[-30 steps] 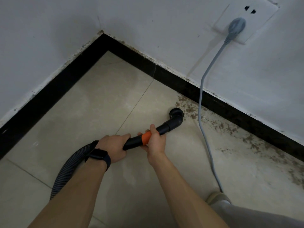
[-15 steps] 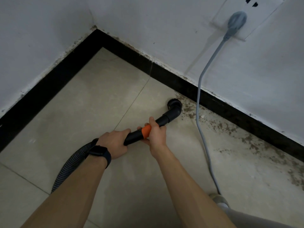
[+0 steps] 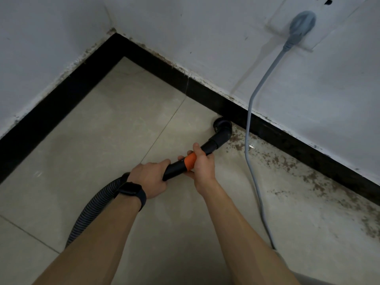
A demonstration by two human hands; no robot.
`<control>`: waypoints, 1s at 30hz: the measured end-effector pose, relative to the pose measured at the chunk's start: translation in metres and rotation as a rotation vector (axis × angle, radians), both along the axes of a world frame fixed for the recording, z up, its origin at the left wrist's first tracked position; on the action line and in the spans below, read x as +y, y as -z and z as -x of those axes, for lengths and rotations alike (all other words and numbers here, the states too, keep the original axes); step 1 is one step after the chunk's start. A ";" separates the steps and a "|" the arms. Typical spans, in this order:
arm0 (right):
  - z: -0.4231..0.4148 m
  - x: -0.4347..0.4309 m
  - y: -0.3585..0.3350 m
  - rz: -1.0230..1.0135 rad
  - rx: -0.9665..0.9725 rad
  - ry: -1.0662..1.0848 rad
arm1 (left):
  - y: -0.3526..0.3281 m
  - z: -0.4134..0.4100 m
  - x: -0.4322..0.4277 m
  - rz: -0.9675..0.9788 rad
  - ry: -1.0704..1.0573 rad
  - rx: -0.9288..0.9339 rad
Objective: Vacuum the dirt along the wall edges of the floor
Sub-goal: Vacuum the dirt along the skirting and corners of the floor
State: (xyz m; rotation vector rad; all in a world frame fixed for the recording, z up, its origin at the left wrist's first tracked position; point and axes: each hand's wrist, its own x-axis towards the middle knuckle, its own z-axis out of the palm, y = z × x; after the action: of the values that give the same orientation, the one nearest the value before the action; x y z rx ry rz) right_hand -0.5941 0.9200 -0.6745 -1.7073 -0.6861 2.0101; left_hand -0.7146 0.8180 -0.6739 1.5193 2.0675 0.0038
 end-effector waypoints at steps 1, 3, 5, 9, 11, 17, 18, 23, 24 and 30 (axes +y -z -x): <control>0.000 0.001 0.000 -0.001 0.001 -0.001 | 0.001 0.000 0.001 -0.001 0.000 0.000; 0.000 0.005 0.001 -0.003 0.003 -0.001 | 0.002 -0.001 0.004 0.000 0.001 -0.002; 0.000 0.008 0.003 -0.006 0.001 0.003 | 0.004 -0.002 0.006 -0.001 0.001 0.003; 0.002 0.014 0.007 -0.020 -0.011 0.005 | 0.008 -0.003 0.011 -0.016 -0.005 0.017; 0.004 0.017 0.008 -0.026 -0.010 0.009 | 0.010 -0.002 0.014 -0.021 -0.013 0.013; 0.018 0.021 0.005 -0.019 -0.019 0.006 | 0.009 0.006 0.017 -0.020 -0.053 0.010; 0.020 0.021 0.004 -0.014 -0.020 0.003 | 0.009 0.008 0.017 -0.018 -0.057 0.005; 0.035 0.024 -0.007 0.011 -0.005 -0.062 | 0.004 0.023 0.015 0.039 -0.121 -0.033; 0.039 0.024 -0.009 0.015 -0.004 -0.076 | 0.003 0.026 0.014 0.046 -0.139 -0.040; 0.041 0.017 -0.011 0.019 0.011 -0.076 | -0.002 0.024 0.010 0.073 -0.165 -0.043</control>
State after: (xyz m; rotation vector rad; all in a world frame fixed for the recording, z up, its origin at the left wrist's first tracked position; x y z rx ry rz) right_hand -0.6349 0.9371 -0.6637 -1.7036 -0.7408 2.0820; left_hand -0.7390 0.8280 -0.6722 1.2910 2.1297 0.0228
